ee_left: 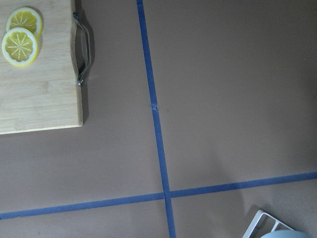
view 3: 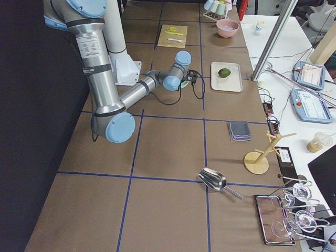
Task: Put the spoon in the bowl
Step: 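Slide the green bowl with the right gripper toward the table centre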
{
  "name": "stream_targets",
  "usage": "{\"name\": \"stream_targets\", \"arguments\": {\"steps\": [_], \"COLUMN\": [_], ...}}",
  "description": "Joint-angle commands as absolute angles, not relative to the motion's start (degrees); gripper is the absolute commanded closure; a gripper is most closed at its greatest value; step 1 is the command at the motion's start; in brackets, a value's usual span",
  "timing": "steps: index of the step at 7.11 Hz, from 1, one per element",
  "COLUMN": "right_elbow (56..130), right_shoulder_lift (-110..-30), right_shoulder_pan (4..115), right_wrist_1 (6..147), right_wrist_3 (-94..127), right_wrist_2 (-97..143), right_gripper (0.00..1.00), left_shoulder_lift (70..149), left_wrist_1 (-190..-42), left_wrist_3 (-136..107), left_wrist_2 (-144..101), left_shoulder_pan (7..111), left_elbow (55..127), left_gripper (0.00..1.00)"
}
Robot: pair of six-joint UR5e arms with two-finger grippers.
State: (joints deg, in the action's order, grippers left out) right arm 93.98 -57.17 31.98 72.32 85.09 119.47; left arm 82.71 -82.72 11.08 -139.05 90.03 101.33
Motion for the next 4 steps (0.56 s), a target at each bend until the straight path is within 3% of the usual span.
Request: {"name": "stream_targets", "arguments": {"steps": [1,2,4], "right_elbow": [90.4,90.0,89.3], "right_shoulder_lift": [-54.8,-55.1,-54.8], "right_shoulder_pan": [31.2,30.9,30.8], "right_wrist_1": [72.4,72.3,72.1], "right_wrist_3": [85.8,85.9,85.7], "right_wrist_2": [118.1,118.1,118.2], "right_gripper": [1.0,1.0,0.89], "left_shoulder_lift": [82.7,82.8,82.8], "left_wrist_1": [-82.9,-82.9,-82.9], "left_wrist_3": [11.1,11.1,11.1], "left_wrist_2": [-139.7,-139.7,-139.7], "left_shoulder_pan": [90.0,90.0,89.5], "left_elbow": [101.4,101.6,101.9], "left_gripper": [0.0,0.0,0.0]}}
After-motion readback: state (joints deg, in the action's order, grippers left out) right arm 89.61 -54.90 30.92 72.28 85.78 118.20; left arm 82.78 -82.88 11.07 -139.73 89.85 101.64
